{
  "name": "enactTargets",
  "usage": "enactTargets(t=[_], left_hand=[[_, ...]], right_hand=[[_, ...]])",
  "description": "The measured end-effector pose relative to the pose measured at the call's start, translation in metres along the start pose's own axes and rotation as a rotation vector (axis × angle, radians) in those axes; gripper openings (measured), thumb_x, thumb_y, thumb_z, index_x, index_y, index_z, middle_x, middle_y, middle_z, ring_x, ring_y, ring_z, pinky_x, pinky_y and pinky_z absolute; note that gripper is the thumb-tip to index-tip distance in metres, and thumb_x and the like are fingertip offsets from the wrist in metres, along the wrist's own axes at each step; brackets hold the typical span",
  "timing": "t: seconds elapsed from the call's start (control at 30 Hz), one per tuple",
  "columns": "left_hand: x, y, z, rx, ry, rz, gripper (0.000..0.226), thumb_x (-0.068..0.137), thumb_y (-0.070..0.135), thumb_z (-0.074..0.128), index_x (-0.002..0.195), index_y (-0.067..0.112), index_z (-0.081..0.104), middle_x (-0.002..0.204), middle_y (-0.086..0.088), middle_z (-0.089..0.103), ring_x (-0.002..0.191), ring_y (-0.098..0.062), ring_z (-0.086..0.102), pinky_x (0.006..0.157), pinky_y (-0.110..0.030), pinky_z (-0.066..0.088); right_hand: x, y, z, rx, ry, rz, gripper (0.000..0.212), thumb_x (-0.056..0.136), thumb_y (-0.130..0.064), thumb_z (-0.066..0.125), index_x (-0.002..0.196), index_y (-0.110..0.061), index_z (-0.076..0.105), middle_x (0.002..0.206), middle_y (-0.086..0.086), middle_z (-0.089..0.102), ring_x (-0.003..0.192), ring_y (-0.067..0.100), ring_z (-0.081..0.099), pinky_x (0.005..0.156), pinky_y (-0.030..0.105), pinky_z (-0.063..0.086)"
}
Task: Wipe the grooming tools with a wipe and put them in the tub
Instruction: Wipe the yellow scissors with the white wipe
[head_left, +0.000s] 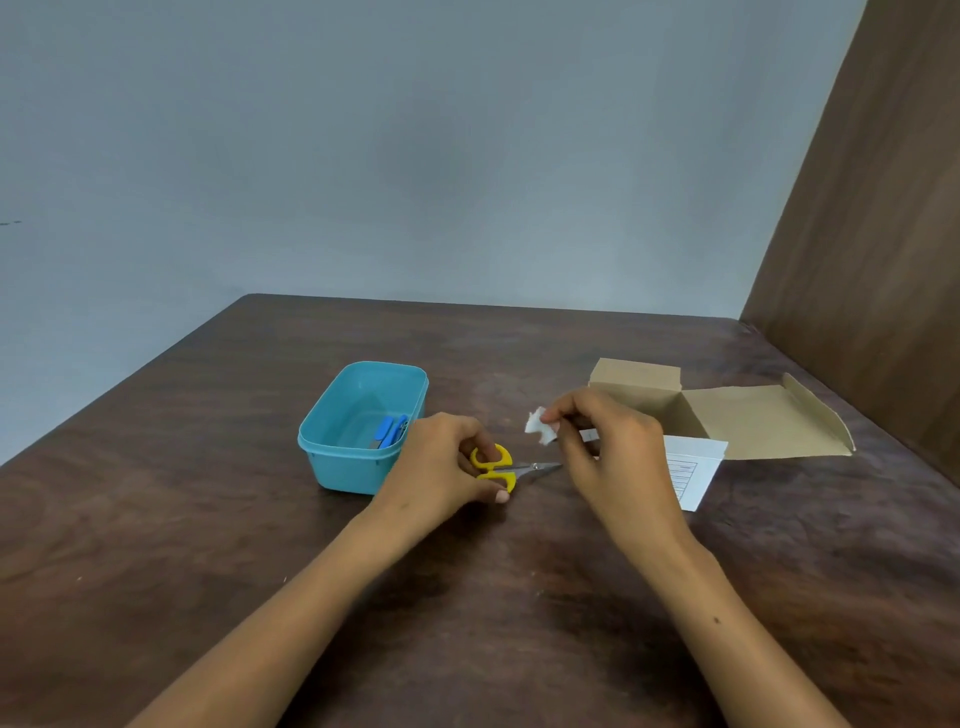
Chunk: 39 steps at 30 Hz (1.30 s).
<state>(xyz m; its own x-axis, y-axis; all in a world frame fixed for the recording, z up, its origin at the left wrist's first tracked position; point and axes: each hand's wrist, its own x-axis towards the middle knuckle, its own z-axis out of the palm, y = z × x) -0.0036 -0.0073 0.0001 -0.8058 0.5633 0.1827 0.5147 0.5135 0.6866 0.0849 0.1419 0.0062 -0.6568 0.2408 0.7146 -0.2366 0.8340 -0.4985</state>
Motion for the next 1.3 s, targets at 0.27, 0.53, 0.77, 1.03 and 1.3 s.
enactTargets(t=[0.27, 0.53, 0.77, 1.03, 1.3], left_hand=[[-0.005, 0.006, 0.001, -0.510, 0.205, -0.027, 0.027, 0.068, 0.004, 0.081, 0.094, 0.006, 0.074, 0.082, -0.011, 0.075, 0.069, -0.015, 0.072, 0.063, -0.022, 0.059], [-0.007, 0.012, 0.002, -0.762, 0.281, 0.002, 0.021, 0.065, -0.004, 0.080, 0.083, 0.001, 0.070, 0.084, -0.015, 0.075, 0.076, -0.019, 0.072, 0.064, -0.025, 0.058], [-0.011, 0.017, 0.002, -0.833, 0.280, 0.039, 0.024, 0.065, -0.004, 0.080, 0.085, 0.005, 0.072, 0.087, -0.007, 0.076, 0.081, -0.017, 0.073, 0.067, -0.025, 0.058], [-0.014, 0.021, 0.002, -0.805, 0.273, 0.037, 0.023, 0.064, -0.003, 0.081, 0.081, 0.010, 0.073, 0.082, -0.003, 0.077, 0.075, -0.012, 0.072, 0.062, -0.021, 0.056], [-0.015, 0.022, -0.003, -0.840, 0.312, 0.038, 0.024, 0.064, -0.005, 0.079, 0.085, 0.005, 0.072, 0.079, -0.006, 0.076, 0.072, -0.014, 0.073, 0.060, -0.019, 0.056]], right_hand=[[0.000, 0.003, 0.002, -0.076, 0.070, -0.035, 0.015, 0.074, -0.003, 0.076, 0.083, -0.013, 0.070, 0.081, -0.002, 0.070, 0.070, 0.009, 0.063, 0.064, 0.013, 0.047], [0.000, 0.000, 0.010, -0.105, 0.082, -0.093, 0.009, 0.078, -0.012, 0.068, 0.087, -0.015, 0.067, 0.075, 0.000, 0.069, 0.066, 0.018, 0.065, 0.057, 0.038, 0.053], [-0.001, -0.003, 0.011, -0.008, 0.069, -0.164, 0.005, 0.080, -0.009, 0.071, 0.084, -0.012, 0.073, 0.080, -0.002, 0.070, 0.070, 0.008, 0.063, 0.062, 0.026, 0.052], [0.017, 0.006, 0.000, -0.160, 0.324, -0.103, 0.004, 0.079, -0.005, 0.069, 0.082, -0.008, 0.068, 0.079, 0.004, 0.066, 0.067, 0.012, 0.059, 0.060, 0.025, 0.047], [0.003, -0.001, 0.018, -0.110, 0.070, -0.205, 0.014, 0.080, -0.005, 0.070, 0.094, -0.007, 0.074, 0.086, 0.005, 0.066, 0.072, 0.014, 0.062, 0.062, 0.024, 0.049]])
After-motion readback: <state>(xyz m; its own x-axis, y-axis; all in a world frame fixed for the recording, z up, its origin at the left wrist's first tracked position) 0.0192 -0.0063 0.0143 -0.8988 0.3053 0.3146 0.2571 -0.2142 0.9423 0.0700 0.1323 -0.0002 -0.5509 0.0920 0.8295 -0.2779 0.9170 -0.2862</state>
